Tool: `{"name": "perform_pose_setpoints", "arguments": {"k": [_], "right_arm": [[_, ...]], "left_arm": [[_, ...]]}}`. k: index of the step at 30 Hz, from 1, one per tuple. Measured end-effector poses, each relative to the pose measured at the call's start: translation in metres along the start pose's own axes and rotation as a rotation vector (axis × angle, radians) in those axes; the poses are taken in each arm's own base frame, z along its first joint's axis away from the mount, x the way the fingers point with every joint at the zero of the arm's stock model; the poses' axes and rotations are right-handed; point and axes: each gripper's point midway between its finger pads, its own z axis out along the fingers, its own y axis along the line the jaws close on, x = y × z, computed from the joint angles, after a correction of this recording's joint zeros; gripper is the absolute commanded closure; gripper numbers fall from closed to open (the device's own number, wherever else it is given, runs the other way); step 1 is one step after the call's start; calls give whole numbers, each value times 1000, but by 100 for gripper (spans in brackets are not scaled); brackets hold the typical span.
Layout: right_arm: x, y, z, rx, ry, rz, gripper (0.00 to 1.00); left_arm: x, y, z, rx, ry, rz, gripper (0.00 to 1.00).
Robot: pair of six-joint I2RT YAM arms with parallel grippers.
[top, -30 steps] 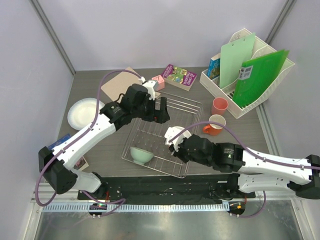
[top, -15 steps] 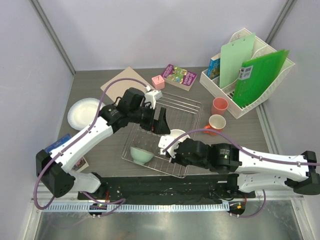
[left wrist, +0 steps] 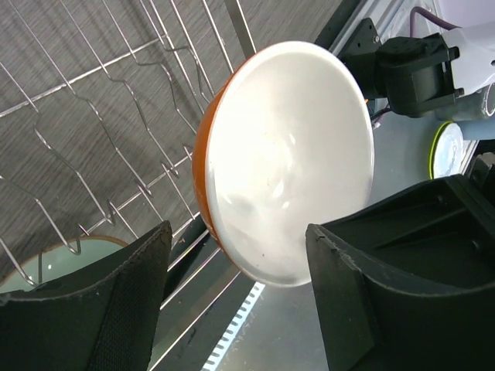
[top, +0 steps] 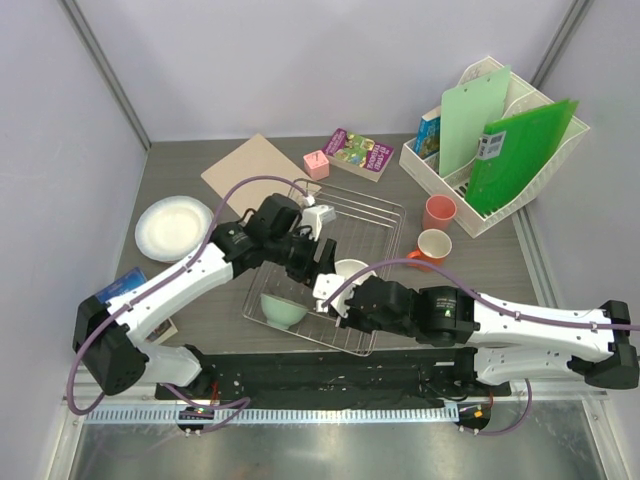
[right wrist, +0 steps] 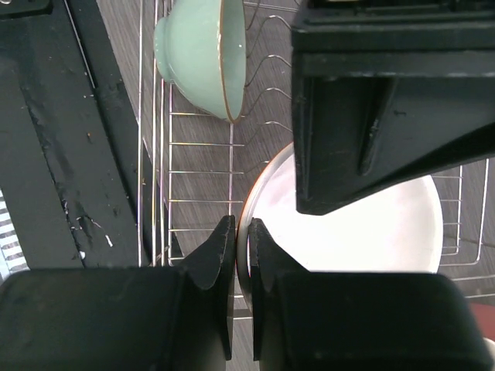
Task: Unload the mixed dishes from the dish rack
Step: Pick up the bowl from the dish rack, then place the bowl at the center of the board.
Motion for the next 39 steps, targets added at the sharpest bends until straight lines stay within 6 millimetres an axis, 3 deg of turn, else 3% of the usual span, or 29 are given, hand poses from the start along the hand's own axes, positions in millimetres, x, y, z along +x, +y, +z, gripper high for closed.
{"name": "perform_pose_setpoints", "arguments": {"k": [2, 5, 10, 11, 16, 17, 19, 20, 21, 22, 23, 28, 31, 39], "right_arm": [[-1, 2, 1, -9, -6, 1, 99], [-4, 4, 1, -22, -17, 4, 99], [-9, 7, 2, -37, -38, 10, 99], [-10, 8, 2, -42, -40, 11, 99], [-15, 10, 3, -53, -60, 11, 99], [-15, 10, 3, -54, -59, 11, 94], [-15, 10, 3, -53, -60, 12, 70], [-15, 10, 3, -52, -60, 16, 50], [-15, 9, 3, -46, -61, 29, 42], [-16, 7, 2, -32, -65, 40, 14], [-17, 5, 2, -19, -70, 50, 3], [-24, -3, -4, 25, -104, 127, 0], [-37, -9, -15, 50, -168, 199, 0], [-88, -50, -78, 164, -491, 431, 0]], "left_arm": [[-2, 0, 1, 1, -5, 0, 35], [-4, 2, 5, -4, -10, -6, 48], [-5, 10, 14, -28, 0, -26, 85], [-5, 12, 16, -36, 2, -32, 99], [-5, 15, 25, -58, 8, -57, 100], [-5, 15, 25, -62, 7, -56, 100], [-6, 16, 25, -69, 0, -54, 100], [-7, 16, 24, -74, -4, -52, 100], [-8, 17, 23, -83, -11, -45, 100], [-9, 20, 22, -99, -19, -36, 100], [-10, 22, 20, -115, -29, -33, 100], [-22, 34, 7, -195, -91, -32, 100], [-40, 46, -6, -232, -152, -74, 100], [-109, 148, -90, -482, -468, -409, 100]]}}
